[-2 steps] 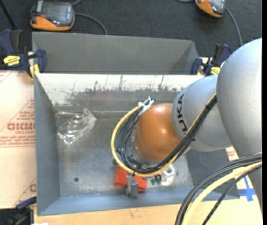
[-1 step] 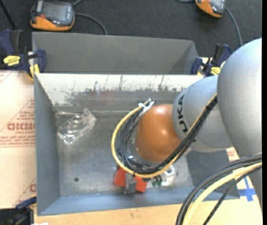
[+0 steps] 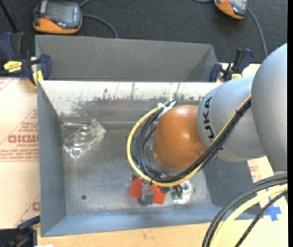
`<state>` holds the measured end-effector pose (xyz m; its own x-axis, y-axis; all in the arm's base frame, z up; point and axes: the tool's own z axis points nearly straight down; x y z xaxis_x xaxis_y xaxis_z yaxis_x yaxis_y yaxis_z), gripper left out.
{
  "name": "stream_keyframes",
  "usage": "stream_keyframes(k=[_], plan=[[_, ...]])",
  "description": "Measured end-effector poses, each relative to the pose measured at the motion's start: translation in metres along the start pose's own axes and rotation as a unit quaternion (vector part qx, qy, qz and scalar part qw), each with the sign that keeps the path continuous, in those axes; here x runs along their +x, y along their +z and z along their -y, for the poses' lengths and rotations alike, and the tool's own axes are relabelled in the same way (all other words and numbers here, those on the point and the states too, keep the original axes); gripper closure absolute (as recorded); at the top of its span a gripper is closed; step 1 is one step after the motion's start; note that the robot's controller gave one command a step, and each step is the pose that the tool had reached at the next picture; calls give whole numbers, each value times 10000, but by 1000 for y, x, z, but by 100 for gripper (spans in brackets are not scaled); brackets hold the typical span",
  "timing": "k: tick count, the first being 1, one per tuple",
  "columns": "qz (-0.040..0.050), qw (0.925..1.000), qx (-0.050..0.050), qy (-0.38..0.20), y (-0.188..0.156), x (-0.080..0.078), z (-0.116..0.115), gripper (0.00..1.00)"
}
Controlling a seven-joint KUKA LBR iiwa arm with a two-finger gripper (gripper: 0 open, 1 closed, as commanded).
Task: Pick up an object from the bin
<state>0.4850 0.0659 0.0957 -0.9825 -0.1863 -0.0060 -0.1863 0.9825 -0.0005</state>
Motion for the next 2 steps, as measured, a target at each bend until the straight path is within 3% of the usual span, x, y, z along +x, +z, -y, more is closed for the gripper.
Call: stream_keyframes(k=[1,2], plan=[[36,9986,-1,537,-103,-43,9,100],[32,9986,-7,525,-214,-40,-37,100]])
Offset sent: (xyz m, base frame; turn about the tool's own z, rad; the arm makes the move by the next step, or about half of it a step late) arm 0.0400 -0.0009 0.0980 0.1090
